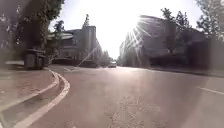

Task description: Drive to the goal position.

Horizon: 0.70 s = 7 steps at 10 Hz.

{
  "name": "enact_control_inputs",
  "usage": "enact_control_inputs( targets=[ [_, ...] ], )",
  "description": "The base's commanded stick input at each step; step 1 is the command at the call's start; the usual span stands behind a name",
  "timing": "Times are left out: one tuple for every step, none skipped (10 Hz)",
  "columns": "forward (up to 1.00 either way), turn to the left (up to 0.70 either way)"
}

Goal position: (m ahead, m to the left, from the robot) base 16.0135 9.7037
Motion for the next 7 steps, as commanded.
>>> enact_control_inputs(
  targets=[
    [0.70, 0.00],
    [0.70, 0.00],
    [0.70, 0.00],
    [0.70, 0.00],
    [0.70, 0.00],
    [0.70, 0.00],
    [0.70, 0.00]
  ],
)
